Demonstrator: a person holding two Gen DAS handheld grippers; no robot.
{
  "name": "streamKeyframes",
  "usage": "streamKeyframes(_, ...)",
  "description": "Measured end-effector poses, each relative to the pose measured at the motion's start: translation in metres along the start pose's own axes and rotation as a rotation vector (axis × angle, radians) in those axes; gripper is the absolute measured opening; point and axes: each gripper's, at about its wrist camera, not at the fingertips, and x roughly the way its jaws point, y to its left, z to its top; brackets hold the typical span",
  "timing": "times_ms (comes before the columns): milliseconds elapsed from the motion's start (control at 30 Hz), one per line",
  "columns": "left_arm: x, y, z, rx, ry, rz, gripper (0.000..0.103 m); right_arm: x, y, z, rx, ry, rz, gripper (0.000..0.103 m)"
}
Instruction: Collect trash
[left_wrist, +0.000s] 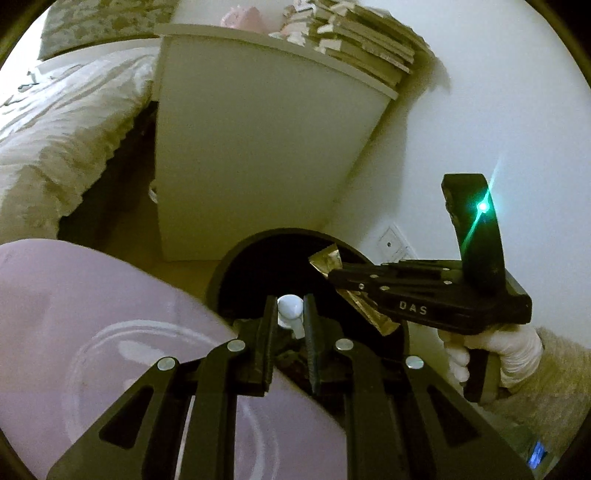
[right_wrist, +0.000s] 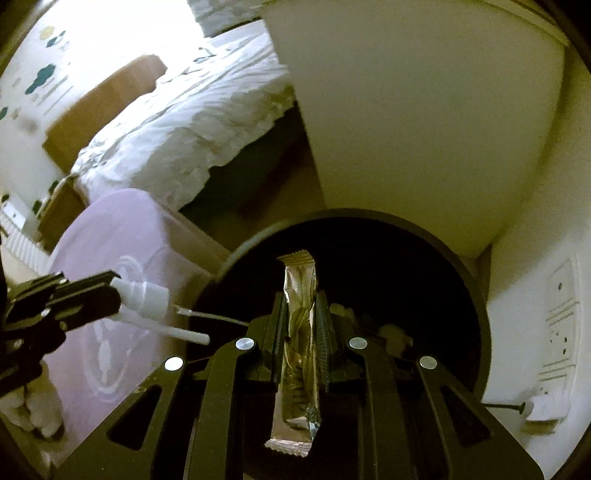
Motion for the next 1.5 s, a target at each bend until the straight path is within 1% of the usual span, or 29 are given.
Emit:
streamKeyframes(200,0.02,-0.014,0.0,0.022,0.031,-0.015,0.015,0.006,-0.02,-0.003,0.04,0.009,-0.017,0.017)
streamKeyframes(400,0.029,-0.02,0.002,0.034,0.043,-0.021,0.015,0.01,-0.034,-0.01,0.071,0.016,-0.03,0.017)
streamKeyframes(600,0.034,-0.024,0.001,0.044,0.05,-0.024,0.015,0.014,-0.039,-0.011,0.106,0.028,-0.039,0.017)
streamKeyframes(633,0.034,-0.024,0.001,0.045,0.051,-0.023,0.015,0.015,-0.04,-0.01,0.11,0.03,-0.041,0.019)
streamKeyframes(667,0.034,-0.025,0.001,0.047,0.051,-0.023,0.015,0.015,-0.041,-0.01,0.114,0.03,-0.043,0.025)
streamKeyframes(833,0.032,-0.028,0.0,0.062,0.04,-0.02,0.019,0.013,-0.038,-0.009,0.127,0.034,-0.051,0.028)
streamKeyframes(900,0.027,-0.029,0.0,0.07,0.033,-0.014,0.028,0.01,-0.034,-0.008,0.133,0.025,-0.05,0.041)
streamKeyframes(967,0.019,-0.03,-0.002,0.072,0.013,-0.001,0.049,0.007,-0.031,-0.008,0.133,0.02,-0.046,0.042)
streamKeyframes(1000,0.015,-0.031,-0.003,0.074,0.0,0.009,0.055,0.006,-0.027,-0.007,0.129,0.017,-0.043,0.042)
streamKeyframes(1033,0.009,-0.031,-0.004,0.076,-0.015,0.021,0.066,0.004,-0.025,-0.007,0.125,0.016,-0.04,0.042)
streamKeyframes(1067,0.004,-0.031,-0.004,0.078,-0.031,0.035,0.075,0.001,-0.02,-0.006,0.121,0.017,-0.037,0.042)
streamKeyframes(1133,-0.013,-0.03,-0.009,0.077,-0.07,0.065,0.083,-0.004,-0.005,-0.005,0.098,0.011,-0.022,0.042)
streamKeyframes(1167,-0.021,-0.028,-0.011,0.073,-0.086,0.078,0.089,-0.006,0.004,-0.004,0.085,0.009,-0.012,0.042)
streamKeyframes(1233,-0.036,-0.023,-0.016,0.06,-0.117,0.114,0.098,-0.011,0.023,-0.002,0.058,0.007,0.007,0.042)
streamKeyframes(1267,-0.048,-0.018,-0.02,0.045,-0.143,0.146,0.098,-0.012,0.032,-0.001,0.045,0.006,0.015,0.046)
streamKeyframes(1300,-0.057,-0.014,-0.024,0.032,-0.154,0.164,0.098,-0.014,0.047,0.0,0.026,0.001,0.027,0.058)
streamKeyframes(1367,-0.078,0.0,-0.032,-0.011,-0.174,0.206,0.098,-0.018,0.069,0.0,0.002,-0.015,0.047,0.069)
streamKeyframes(1433,-0.1,0.015,-0.041,-0.061,-0.197,0.255,0.098,-0.019,0.101,0.0,-0.042,-0.016,0.085,0.069)
streamKeyframes(1500,-0.126,0.03,-0.053,-0.117,-0.226,0.351,0.098,-0.02,0.13,-0.001,-0.084,-0.015,0.119,0.069)
